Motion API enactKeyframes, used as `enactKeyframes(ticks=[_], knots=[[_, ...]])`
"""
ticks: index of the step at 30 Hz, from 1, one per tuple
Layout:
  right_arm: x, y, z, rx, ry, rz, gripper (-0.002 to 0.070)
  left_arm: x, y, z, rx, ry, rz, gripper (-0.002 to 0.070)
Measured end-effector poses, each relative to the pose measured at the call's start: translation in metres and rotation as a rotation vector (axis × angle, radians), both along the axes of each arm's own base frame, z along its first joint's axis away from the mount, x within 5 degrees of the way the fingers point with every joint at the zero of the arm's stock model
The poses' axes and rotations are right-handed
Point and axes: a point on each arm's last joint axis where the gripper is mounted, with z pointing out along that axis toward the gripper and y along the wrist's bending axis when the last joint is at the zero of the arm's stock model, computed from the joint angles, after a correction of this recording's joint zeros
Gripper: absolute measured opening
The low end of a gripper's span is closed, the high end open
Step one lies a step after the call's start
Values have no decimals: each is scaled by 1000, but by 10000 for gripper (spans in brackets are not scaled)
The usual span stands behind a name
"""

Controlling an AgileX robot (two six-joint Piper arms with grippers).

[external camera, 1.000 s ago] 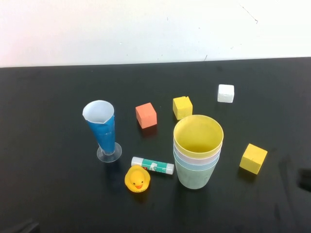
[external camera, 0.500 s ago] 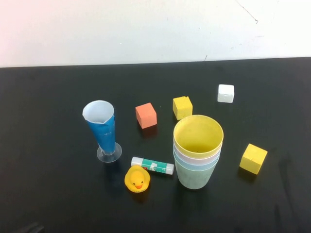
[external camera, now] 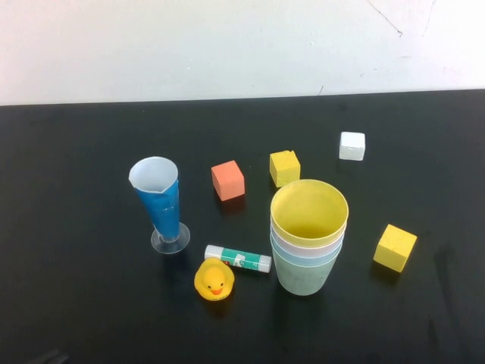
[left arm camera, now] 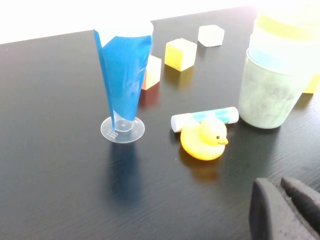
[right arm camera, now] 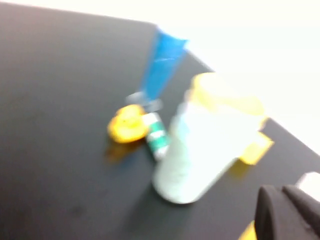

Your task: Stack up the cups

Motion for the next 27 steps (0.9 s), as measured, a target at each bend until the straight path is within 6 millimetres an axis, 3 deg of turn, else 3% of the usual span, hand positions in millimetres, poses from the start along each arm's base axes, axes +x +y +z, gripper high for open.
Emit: enactKeyframes(ticks=[7,17,27], knots=[[9,-20,-19,147,-42,-261,-1,0,0,0,0,0,0,1],[-8,-49,-39,254,-151,-534,-1,0,0,-1,1,1,0,1],[-15,-70,-74,138,158,-903,-1,0,0,-1,1,1,0,1]])
